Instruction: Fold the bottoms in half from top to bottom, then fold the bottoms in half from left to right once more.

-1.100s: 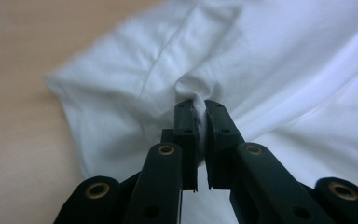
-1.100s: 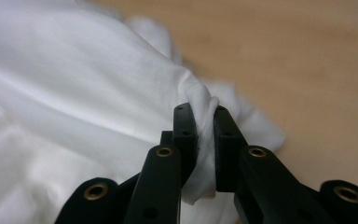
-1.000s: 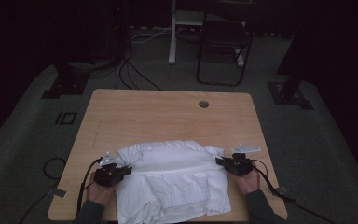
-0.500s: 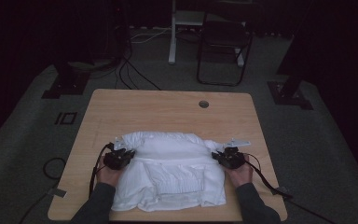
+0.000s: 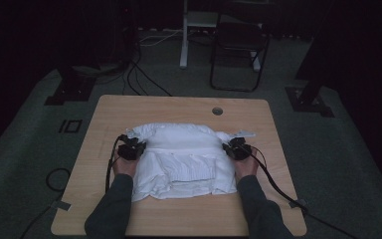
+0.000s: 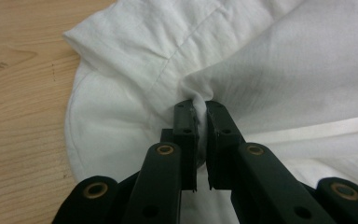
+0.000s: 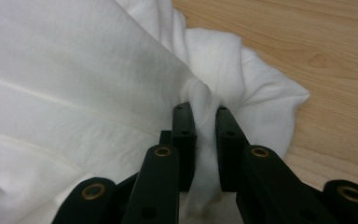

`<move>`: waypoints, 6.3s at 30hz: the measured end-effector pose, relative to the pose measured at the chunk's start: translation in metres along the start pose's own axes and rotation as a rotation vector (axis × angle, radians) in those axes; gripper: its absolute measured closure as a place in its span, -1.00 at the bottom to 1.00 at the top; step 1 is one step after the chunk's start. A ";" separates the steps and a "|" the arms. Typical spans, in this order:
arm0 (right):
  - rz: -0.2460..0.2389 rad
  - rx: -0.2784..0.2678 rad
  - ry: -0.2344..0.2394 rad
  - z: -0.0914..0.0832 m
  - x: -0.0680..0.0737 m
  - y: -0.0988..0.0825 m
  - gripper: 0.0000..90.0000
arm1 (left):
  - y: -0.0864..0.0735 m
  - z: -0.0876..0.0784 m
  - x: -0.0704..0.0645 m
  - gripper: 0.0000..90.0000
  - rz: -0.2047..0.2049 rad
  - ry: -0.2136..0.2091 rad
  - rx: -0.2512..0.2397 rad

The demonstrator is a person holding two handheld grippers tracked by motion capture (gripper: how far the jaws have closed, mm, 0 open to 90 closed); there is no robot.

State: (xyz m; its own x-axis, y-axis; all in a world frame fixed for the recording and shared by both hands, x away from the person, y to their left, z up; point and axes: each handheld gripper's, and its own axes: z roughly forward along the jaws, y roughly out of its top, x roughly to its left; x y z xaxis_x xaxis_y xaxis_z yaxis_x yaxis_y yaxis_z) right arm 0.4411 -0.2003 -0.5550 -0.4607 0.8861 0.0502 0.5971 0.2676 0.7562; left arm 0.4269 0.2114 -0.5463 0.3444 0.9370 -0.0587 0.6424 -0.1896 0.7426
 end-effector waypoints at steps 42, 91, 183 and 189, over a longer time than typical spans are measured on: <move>-0.139 -0.191 0.141 -0.053 0.079 0.049 0.14 | 0.042 -0.043 -0.085 0.29 0.151 -0.192 -0.051; -0.110 -0.088 0.092 0.002 0.092 -0.012 0.15 | -0.007 -0.035 -0.056 0.04 0.082 -0.186 -0.105; -0.158 -0.062 0.172 0.012 0.134 0.001 -0.11 | 0.060 -0.098 -0.075 0.82 -0.035 -0.386 -0.311; -0.149 -0.207 0.159 -0.029 0.105 0.004 -0.10 | 0.059 -0.092 -0.089 0.82 0.014 -0.378 -0.290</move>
State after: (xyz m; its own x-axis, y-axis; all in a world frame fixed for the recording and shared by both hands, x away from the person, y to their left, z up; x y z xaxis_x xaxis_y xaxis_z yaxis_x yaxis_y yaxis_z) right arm 0.3761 -0.1175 -0.5273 -0.6401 0.7680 0.0185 0.3767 0.2928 0.8789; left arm 0.3712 0.1436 -0.4359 0.6112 0.7522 -0.2462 0.4370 -0.0614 0.8974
